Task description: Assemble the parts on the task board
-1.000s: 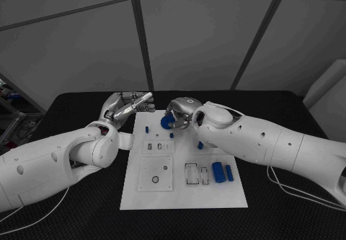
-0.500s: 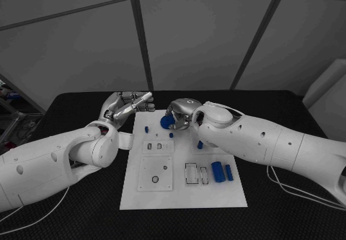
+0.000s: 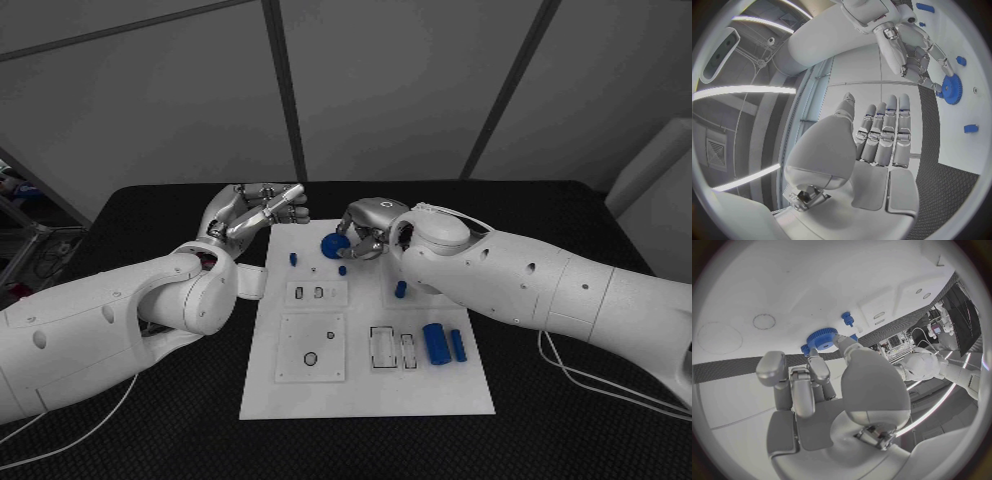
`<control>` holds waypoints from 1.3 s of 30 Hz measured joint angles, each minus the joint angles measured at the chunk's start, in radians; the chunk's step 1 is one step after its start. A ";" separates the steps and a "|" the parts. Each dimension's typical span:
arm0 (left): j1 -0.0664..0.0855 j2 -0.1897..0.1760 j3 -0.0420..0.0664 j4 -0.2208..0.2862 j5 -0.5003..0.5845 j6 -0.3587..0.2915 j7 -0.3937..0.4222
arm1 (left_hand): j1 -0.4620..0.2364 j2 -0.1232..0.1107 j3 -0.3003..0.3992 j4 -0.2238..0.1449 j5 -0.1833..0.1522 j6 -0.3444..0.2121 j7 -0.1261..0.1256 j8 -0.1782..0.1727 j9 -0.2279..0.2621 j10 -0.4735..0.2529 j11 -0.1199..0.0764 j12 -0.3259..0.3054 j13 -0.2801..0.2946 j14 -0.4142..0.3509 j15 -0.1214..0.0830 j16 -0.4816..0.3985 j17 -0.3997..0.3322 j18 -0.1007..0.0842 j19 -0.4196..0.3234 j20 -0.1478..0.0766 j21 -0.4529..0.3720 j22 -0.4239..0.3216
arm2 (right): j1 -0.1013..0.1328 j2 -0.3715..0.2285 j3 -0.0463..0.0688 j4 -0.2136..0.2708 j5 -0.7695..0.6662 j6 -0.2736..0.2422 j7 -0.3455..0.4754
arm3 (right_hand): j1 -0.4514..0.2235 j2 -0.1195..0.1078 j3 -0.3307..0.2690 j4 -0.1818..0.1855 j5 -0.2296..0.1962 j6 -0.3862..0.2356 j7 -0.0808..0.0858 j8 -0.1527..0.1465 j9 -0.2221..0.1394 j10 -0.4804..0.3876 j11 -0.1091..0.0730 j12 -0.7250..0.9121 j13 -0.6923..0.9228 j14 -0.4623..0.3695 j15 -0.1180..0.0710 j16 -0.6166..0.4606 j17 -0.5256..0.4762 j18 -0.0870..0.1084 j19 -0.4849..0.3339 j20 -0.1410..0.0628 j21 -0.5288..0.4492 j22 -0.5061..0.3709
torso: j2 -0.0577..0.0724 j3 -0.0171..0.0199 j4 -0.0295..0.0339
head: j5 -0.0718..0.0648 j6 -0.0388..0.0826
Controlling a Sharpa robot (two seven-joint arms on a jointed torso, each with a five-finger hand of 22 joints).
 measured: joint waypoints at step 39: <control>0.000 -0.003 0.000 -0.027 0.000 0.001 0.001 | -0.004 0.004 -0.003 -0.003 0.000 0.007 0.000 0.000 0.000 0.010 -0.002 0.000 0.001 0.003 0.003 -0.008 0.003 0.000 -0.004 0.004 0.000 -0.001 | -0.004 -0.495 0.002 0.191 0.526 -0.190 0.291 | 0.169 -0.016 0.034 -0.118 -0.195 0.125 -0.029 0.034 0.005 0.005 -0.020 0.015 0.007 0.000 -0.008 -0.022 0.001 0.000 -0.038 -0.013 -0.042 -0.073 | -0.018 0.0108 -0.0305 | -0.020 0.032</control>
